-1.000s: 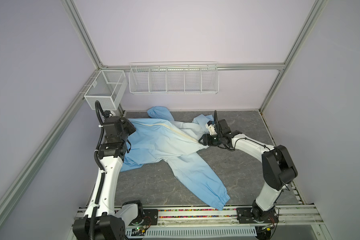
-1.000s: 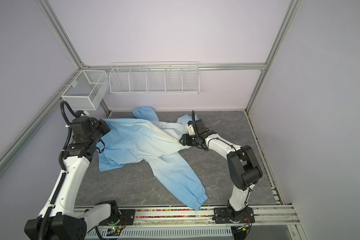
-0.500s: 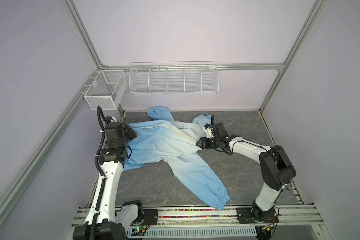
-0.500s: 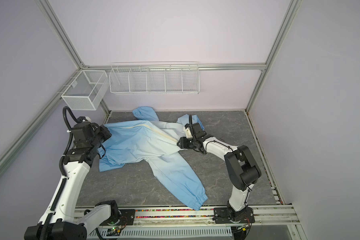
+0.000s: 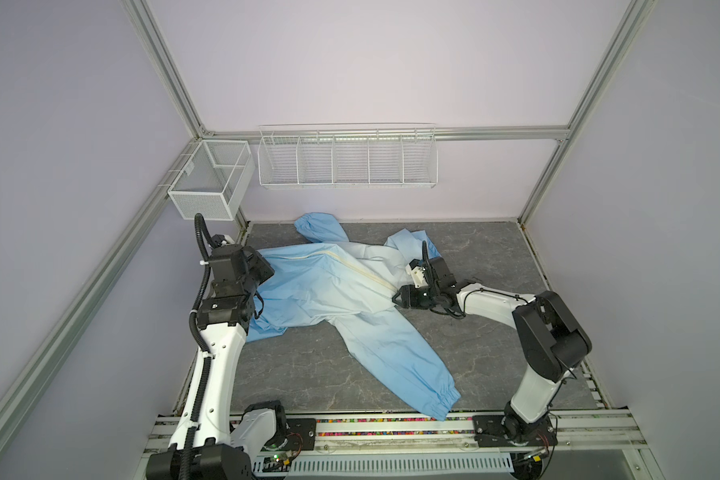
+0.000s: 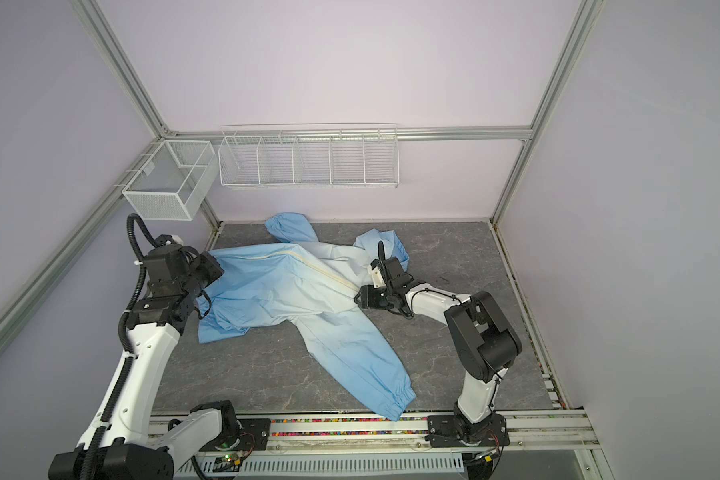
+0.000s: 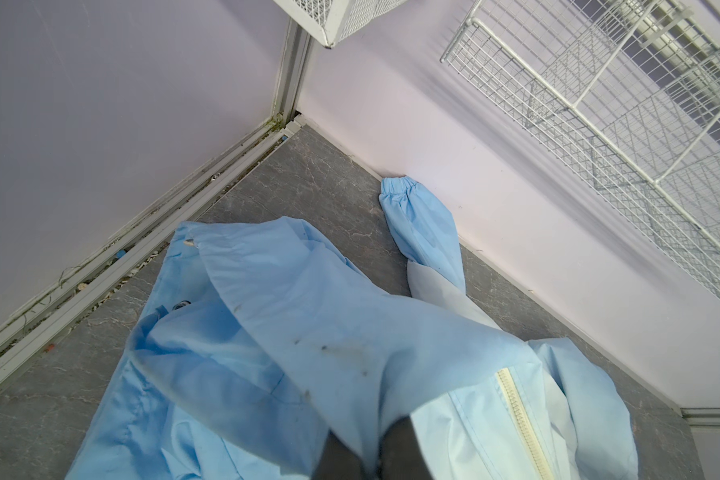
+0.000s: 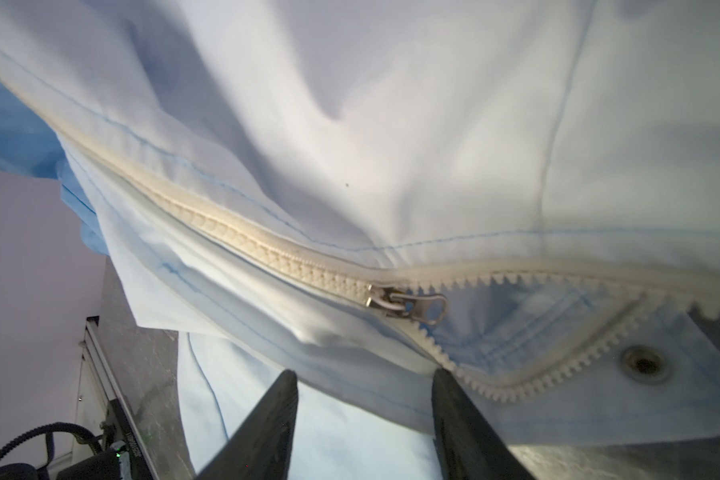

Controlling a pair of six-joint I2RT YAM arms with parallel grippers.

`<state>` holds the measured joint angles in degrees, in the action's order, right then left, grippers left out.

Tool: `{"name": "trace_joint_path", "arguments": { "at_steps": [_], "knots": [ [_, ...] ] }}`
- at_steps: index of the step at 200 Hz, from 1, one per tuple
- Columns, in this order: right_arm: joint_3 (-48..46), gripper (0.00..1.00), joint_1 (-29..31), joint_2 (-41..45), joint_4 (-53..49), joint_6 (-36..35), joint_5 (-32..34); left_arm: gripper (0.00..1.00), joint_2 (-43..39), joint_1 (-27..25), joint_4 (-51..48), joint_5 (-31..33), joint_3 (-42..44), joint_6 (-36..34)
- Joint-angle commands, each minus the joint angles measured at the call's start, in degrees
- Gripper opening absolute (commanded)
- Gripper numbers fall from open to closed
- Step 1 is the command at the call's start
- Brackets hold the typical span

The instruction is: Zip up the jacket

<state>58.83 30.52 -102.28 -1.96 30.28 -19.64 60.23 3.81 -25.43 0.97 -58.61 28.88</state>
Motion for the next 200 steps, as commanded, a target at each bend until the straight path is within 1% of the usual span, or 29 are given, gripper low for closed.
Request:
{"name": "trace_joint_path", "arguments": {
  "at_steps": [1,39,69,100,137,181,200],
  "knots": [
    [-1.3,0.56,-0.5,0.0,3.7,4.2,-1.1,0.0,-1.2,0.3,-0.6,-0.7,0.8,0.3],
    [-2.9,0.55,-1.8,0.9,7.7,8.9,-1.0,0.0,-1.7,0.5,-0.8,-0.8,1.2,0.1],
    [-2.7,0.55,-2.7,1.1,8.1,9.3,-0.4,0.0,-1.7,0.6,-0.9,-1.0,1.3,0.1],
    [-1.6,0.55,-3.2,-1.3,9.9,10.3,-2.8,0.0,-1.8,0.7,-0.9,-1.0,1.3,0.0],
    [-2.3,0.56,-3.9,-4.3,15.1,13.2,-5.5,0.0,-2.0,0.8,-1.2,-1.2,1.4,0.1],
    [-3.4,0.56,-4.9,-6.1,20.5,16.4,-8.2,0.0,-2.3,0.8,-1.5,-1.2,1.3,0.0],
    [-4.2,0.54,-5.2,-5.9,22.8,17.8,-9.1,0.0,-2.4,0.8,-1.7,-1.1,1.3,-0.1]
  ]
}}
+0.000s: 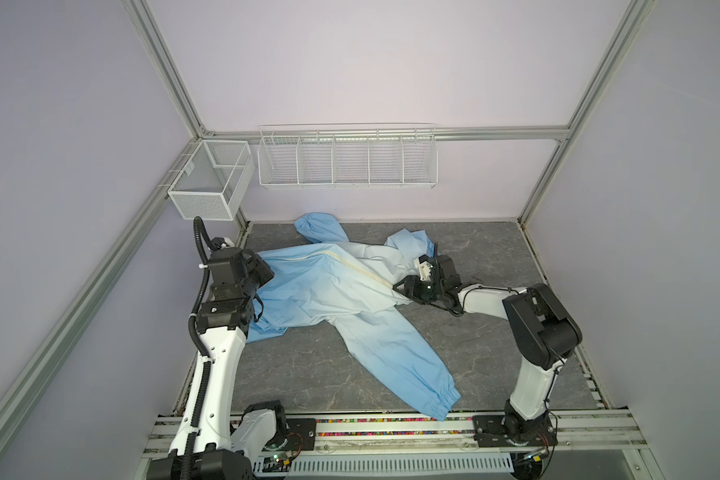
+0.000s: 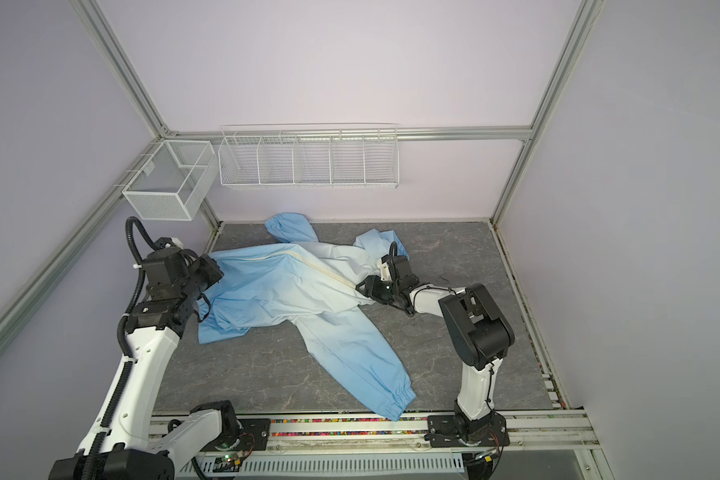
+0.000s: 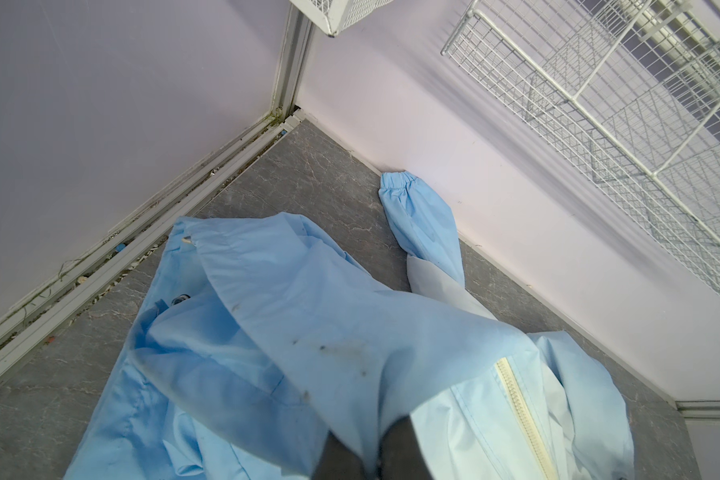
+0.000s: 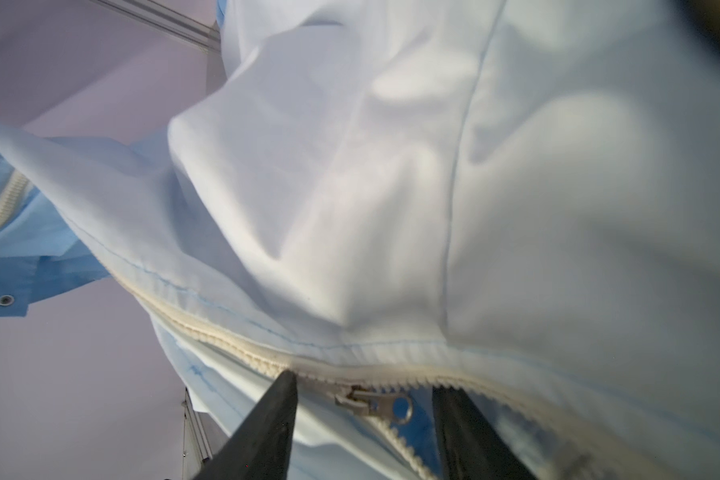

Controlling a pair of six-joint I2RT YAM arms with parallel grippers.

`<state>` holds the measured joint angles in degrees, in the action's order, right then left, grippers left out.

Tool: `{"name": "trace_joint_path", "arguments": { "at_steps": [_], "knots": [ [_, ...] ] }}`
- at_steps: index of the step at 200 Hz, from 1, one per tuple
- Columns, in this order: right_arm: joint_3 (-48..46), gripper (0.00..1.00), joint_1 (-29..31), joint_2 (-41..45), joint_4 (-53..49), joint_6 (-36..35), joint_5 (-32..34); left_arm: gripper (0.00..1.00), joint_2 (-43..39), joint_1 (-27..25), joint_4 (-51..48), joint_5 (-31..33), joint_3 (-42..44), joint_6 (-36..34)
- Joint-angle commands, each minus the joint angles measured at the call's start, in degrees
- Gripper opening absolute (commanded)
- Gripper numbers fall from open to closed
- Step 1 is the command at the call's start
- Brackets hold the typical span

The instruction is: Zip up the jacket

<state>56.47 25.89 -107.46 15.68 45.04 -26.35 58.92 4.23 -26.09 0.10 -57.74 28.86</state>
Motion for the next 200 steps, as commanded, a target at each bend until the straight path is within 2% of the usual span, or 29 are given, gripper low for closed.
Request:
{"name": "trace_joint_path", "arguments": {
  "at_steps": [1,51,121,200],
  "knots": [
    [-1.9,0.54,-0.6,-0.7,5.2,3.1,-2.4,0.0,-1.1,0.4,-1.1,-0.2,0.4,0.0],
    [-3.5,0.47,-0.6,1.2,7.3,5.0,-3.2,0.0,-1.4,0.5,-1.2,-0.2,0.5,0.1],
    [-3.9,0.45,-0.7,5.5,2.7,3.1,-1.4,0.0,-1.2,0.5,-1.1,-0.4,0.8,0.1],
    [-3.2,0.36,-0.5,5.2,2.0,3.1,-1.9,0.0,-1.2,0.5,-1.2,-0.6,0.8,0.2]
  ]
}}
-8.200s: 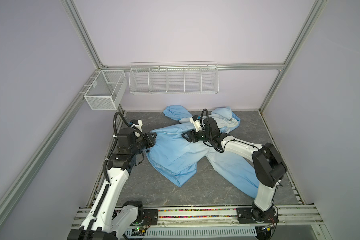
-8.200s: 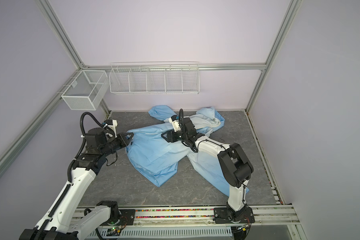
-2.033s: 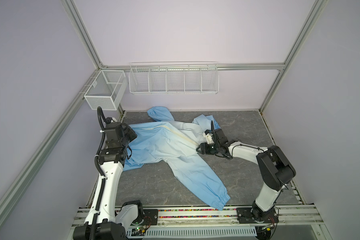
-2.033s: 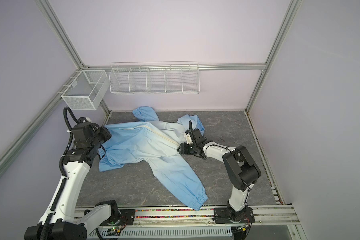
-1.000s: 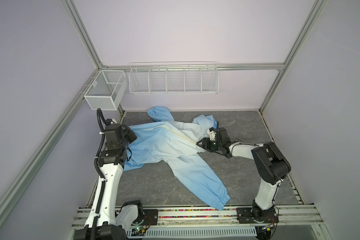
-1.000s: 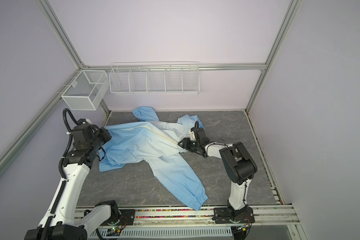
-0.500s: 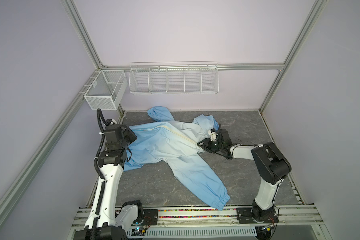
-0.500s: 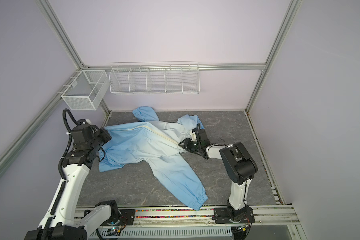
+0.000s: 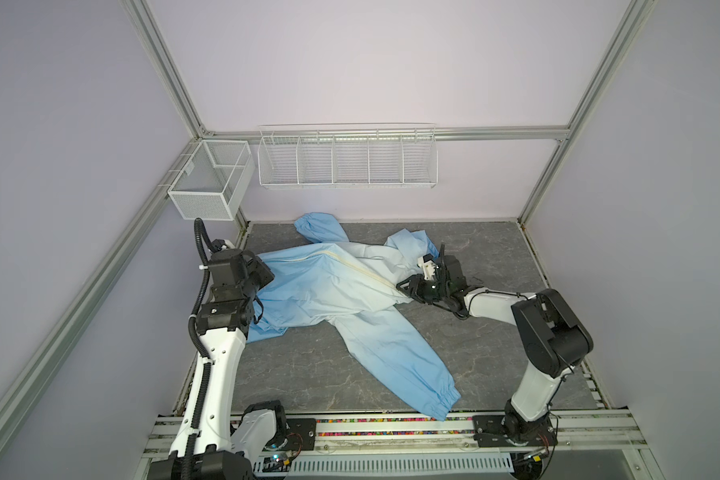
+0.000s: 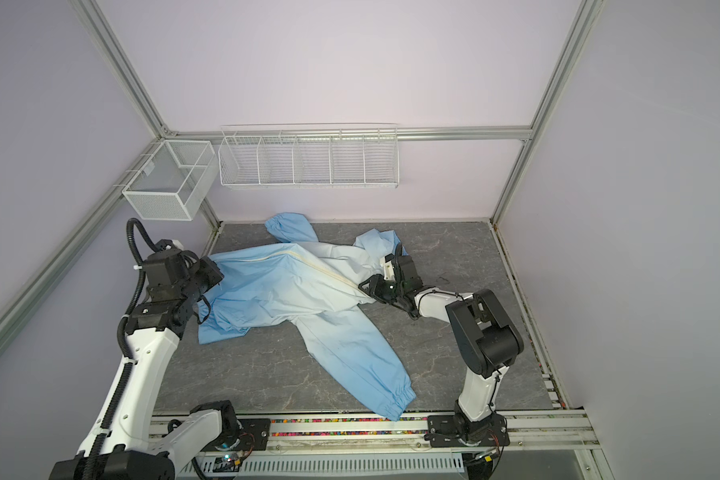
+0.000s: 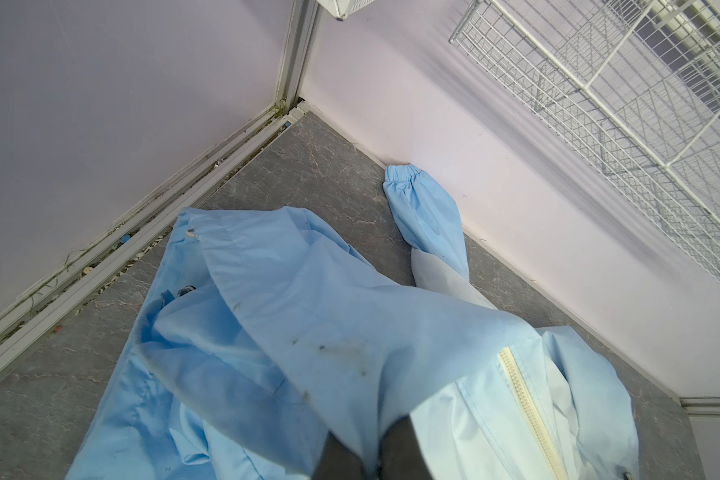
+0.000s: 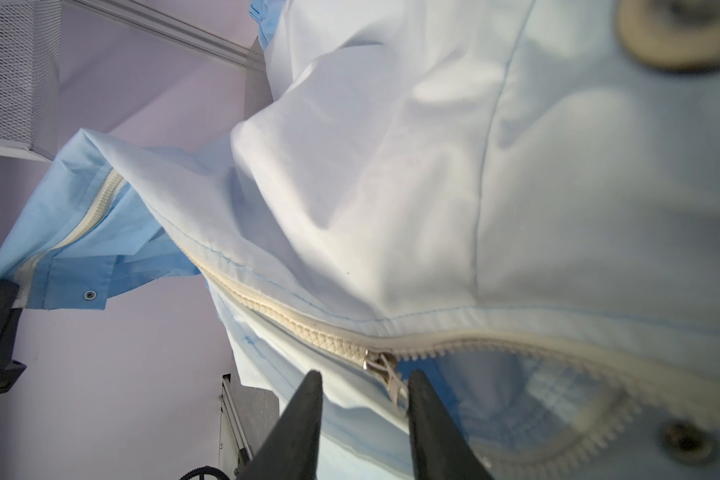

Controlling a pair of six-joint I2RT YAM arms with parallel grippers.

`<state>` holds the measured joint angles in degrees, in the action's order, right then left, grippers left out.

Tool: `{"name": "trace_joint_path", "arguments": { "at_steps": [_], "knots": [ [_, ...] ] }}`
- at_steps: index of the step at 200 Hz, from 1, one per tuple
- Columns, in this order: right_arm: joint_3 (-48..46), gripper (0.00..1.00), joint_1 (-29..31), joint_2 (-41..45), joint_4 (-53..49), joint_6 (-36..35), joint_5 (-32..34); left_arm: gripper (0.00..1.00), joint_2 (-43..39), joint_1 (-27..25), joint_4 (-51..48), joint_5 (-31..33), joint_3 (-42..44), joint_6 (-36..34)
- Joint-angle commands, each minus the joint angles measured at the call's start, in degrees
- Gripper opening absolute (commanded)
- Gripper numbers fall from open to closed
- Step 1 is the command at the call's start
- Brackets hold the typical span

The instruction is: Zip up the jacket

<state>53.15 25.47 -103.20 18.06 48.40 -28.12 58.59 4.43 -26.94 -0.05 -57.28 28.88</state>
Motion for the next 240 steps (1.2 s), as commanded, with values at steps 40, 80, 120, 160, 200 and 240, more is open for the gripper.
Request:
{"name": "trace_joint_path", "arguments": {
  "at_steps": [40,80,120,160,200,240],
  "knots": [
    [0.8,0.29,-0.1,0.1,-1.1,-0.6,0.3,0.0,-0.9,0.3,-0.4,-0.5,0.3,0.2],
    [1.5,0.21,-0.1,-0.8,-2.4,-1.0,0.8,0.0,-1.1,0.3,-0.7,-0.5,0.1,0.1],
    [2.7,0.14,-0.1,-1.2,-4.5,-2.1,1.6,0.0,-1.3,0.3,-0.8,-0.5,0.0,0.0],
    [4.6,0.08,-0.2,-1.4,-7.1,-3.7,1.7,0.0,-1.4,0.4,-1.2,-0.7,-0.3,-0.1],
    [7.2,0.07,-0.3,0.2,-12.7,-7.3,4.1,0.0,-1.3,0.5,-1.9,-1.1,-2.0,-0.4],
    [11.6,0.07,-1.0,4.6,-22.7,-15.7,12.5,0.0,-0.6,0.7,-3.6,-1.6,-7.7,-0.9]
  ]
}}
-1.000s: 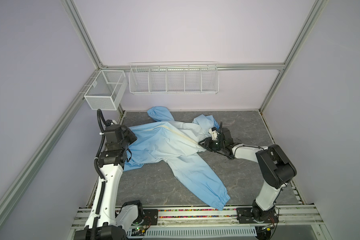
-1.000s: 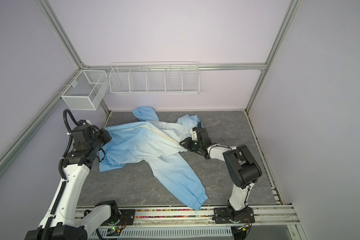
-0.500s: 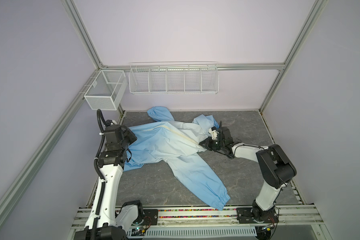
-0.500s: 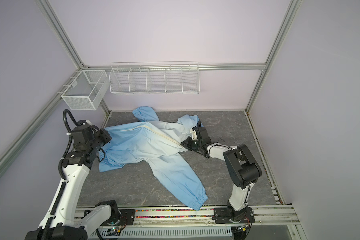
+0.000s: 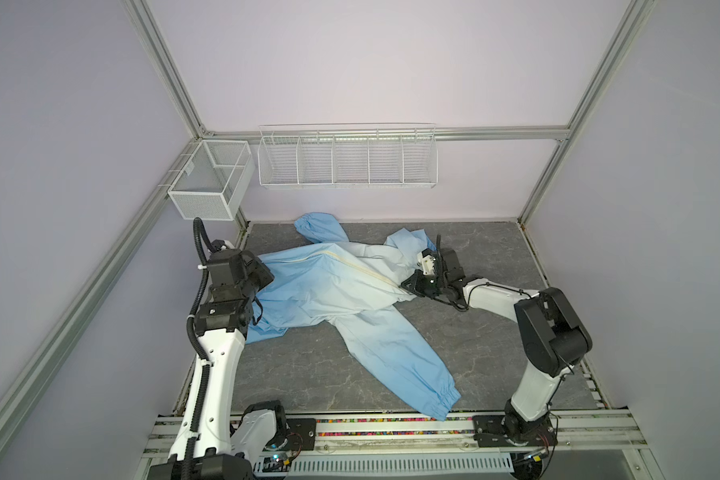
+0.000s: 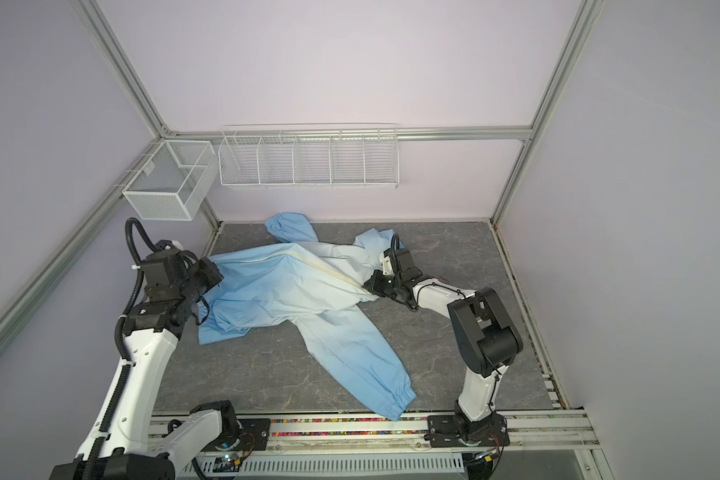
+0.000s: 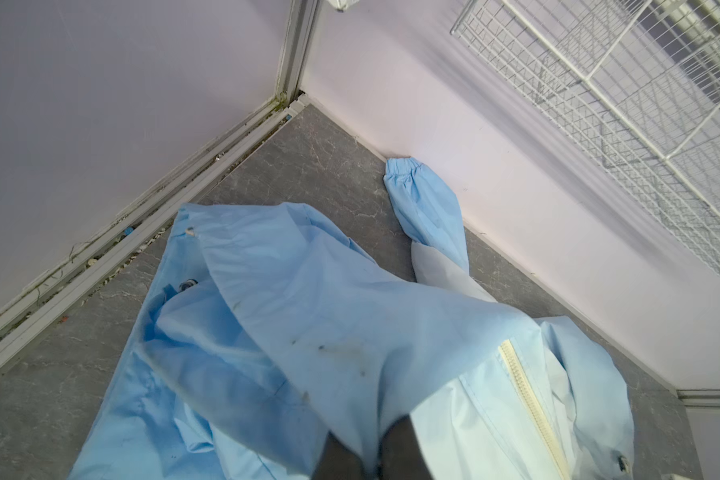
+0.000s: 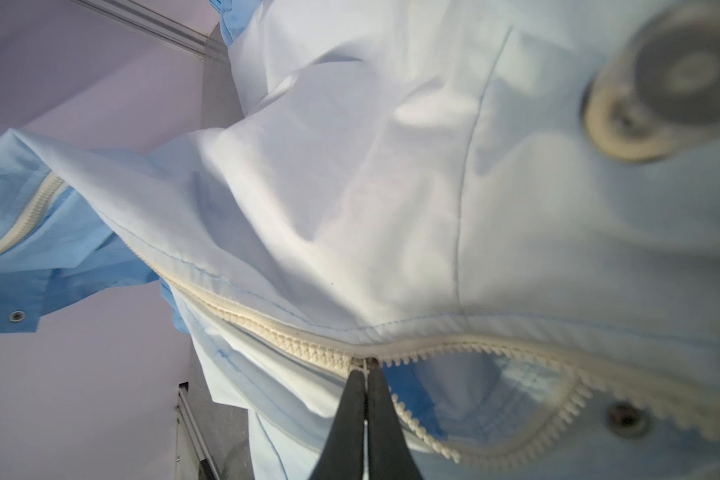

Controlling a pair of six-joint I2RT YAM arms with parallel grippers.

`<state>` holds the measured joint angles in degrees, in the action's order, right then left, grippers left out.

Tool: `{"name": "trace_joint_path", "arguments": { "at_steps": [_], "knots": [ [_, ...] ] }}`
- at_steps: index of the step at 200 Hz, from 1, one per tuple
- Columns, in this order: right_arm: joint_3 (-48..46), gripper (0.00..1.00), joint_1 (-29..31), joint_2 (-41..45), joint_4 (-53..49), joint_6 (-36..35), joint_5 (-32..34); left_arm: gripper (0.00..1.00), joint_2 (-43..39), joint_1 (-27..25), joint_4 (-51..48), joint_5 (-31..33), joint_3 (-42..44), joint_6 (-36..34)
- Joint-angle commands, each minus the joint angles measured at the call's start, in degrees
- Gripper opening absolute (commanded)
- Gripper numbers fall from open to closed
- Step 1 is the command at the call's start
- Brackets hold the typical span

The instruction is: Zip up the jacket

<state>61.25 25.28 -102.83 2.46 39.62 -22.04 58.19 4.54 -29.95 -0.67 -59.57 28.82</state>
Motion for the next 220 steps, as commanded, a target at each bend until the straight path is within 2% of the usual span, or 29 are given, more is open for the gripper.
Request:
{"name": "trace_joint_path", "arguments": {
  "at_steps": [1,31,54,140,178,220],
  "knots": [
    [3.6,0.07,-0.9,4.4,-7.4,-7.1,6.7,0.0,-0.2,0.6,-0.7,-1.0,-5.6,-0.9],
    [6.6,0.07,-2.7,5.1,-13.1,-12.0,13.2,0.0,1.3,0.8,-2.5,-1.5,-12.0,-0.7],
    [7.7,0.07,-4.9,4.5,-14.6,-14.1,16.3,0.0,1.6,1.3,-2.7,0.5,-14.9,-0.8],
    [11.5,0.07,-11.4,1.2,-15.3,-15.5,18.6,0.0,2.8,5.1,-1.8,-0.7,-17.2,-0.8],
    [15.8,0.07,-12.9,-1.9,-17.3,-16.3,21.5,0.0,3.4,5.7,-1.4,-1.0,-17.0,-0.8],
    [21.2,0.07,-15.8,-5.2,-18.9,-16.2,21.3,0.0,4.7,6.7,-1.0,-1.8,-17.5,-1.0]
  ]
}}
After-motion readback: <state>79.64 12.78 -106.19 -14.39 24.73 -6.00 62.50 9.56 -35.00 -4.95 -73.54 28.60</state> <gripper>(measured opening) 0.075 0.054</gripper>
